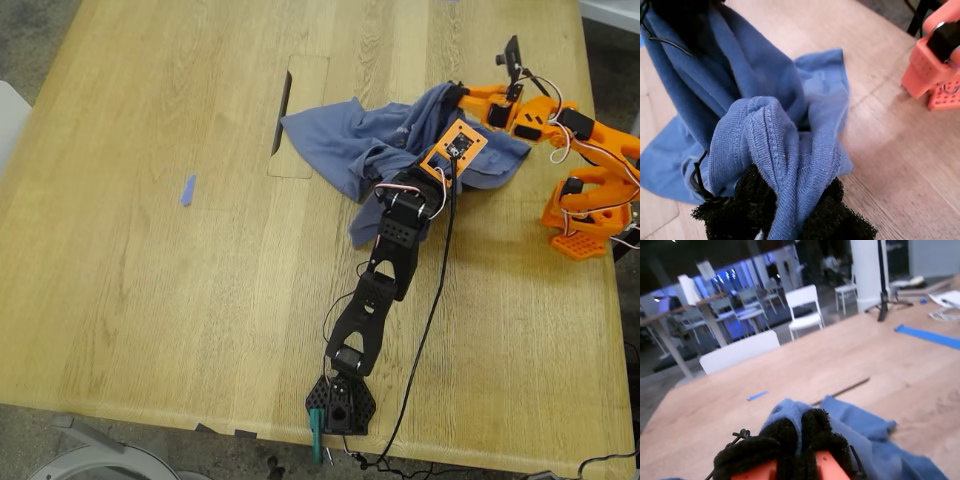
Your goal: Fold a T-shirt
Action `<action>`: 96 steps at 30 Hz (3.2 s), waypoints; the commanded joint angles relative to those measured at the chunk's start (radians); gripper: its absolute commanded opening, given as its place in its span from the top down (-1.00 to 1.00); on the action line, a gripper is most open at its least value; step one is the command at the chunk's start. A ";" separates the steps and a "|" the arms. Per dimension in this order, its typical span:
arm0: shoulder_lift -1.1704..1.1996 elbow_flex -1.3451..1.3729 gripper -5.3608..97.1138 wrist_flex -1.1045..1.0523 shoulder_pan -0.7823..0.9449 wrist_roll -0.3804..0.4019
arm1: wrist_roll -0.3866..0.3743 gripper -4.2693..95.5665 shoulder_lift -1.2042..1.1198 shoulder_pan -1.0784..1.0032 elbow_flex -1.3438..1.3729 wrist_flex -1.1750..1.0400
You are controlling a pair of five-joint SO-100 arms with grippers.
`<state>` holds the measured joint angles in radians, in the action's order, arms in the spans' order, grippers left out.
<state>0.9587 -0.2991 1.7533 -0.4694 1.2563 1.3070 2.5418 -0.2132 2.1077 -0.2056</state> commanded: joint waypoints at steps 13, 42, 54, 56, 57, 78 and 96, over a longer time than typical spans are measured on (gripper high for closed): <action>0.373 -0.037 0.90 -0.121 0.023 -0.005 | 0.089 0.92 0.035 0.071 -0.118 0.281; 0.617 -0.038 0.90 -0.313 0.021 -0.038 | 0.196 0.91 -0.026 0.120 -0.413 0.319; 0.680 -0.040 0.90 -0.250 0.017 -0.055 | 0.187 0.91 0.000 0.091 -0.479 0.210; 0.698 -0.040 0.90 -0.219 0.018 -0.058 | 0.184 0.91 0.015 0.086 -0.482 0.173; 0.704 -0.040 0.90 -0.213 0.018 -0.060 | 0.184 0.91 0.023 0.086 -0.482 0.160; 0.738 -0.032 0.90 -0.176 -0.137 -0.063 | 0.186 0.91 0.038 0.107 -0.744 -0.124; 0.741 0.061 0.90 -0.347 -0.299 -0.086 | 0.210 0.91 0.032 0.146 -0.853 -0.100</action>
<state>1.6045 -0.2485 1.5048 -0.7470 1.1827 1.5018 2.5479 -0.0782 1.3162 -0.3421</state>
